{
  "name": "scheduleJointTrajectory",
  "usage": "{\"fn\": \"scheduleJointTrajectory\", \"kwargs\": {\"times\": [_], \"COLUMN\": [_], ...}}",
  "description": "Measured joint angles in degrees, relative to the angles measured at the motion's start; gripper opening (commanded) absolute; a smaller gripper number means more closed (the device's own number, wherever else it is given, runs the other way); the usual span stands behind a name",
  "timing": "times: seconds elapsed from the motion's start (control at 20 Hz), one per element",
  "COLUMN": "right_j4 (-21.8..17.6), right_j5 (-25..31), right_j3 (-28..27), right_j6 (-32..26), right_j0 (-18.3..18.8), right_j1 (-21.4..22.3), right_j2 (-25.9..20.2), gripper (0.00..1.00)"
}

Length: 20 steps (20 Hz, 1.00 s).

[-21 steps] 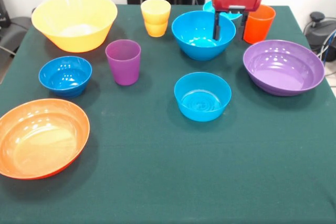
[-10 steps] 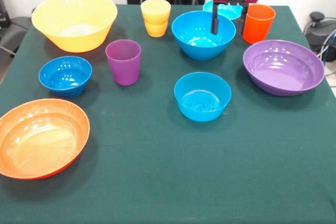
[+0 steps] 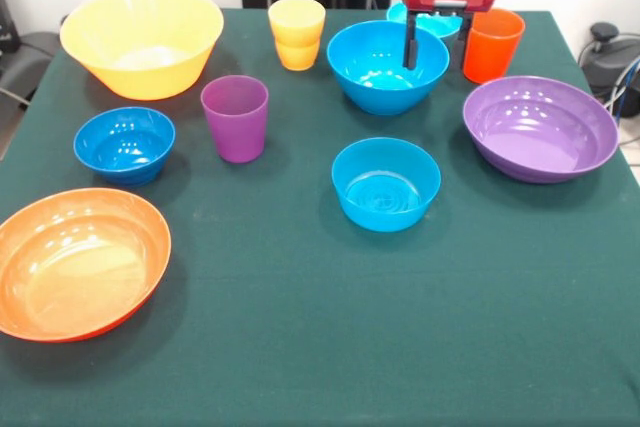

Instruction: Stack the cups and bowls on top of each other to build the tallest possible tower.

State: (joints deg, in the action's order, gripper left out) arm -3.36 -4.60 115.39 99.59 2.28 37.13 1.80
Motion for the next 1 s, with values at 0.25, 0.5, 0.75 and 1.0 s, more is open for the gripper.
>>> {"fn": "scheduleJointTrajectory", "kwargs": {"times": [0.25,0.5,0.75,1.0], "right_j4": [0.0,0.0,0.0,0.0], "right_j5": [0.0,0.0,-0.6,-2.7], "right_j3": [0.0,0.0,0.0,0.0], "right_j6": [0.0,0.0,0.0,0.0], "right_j0": [-0.6,-0.8,-0.9,-1.2], "right_j1": [-1.7,-3.4,-5.6,-8.1], "right_j2": [0.1,0.3,0.6,0.9], "gripper": [1.00,1.00,1.00,1.00]}}
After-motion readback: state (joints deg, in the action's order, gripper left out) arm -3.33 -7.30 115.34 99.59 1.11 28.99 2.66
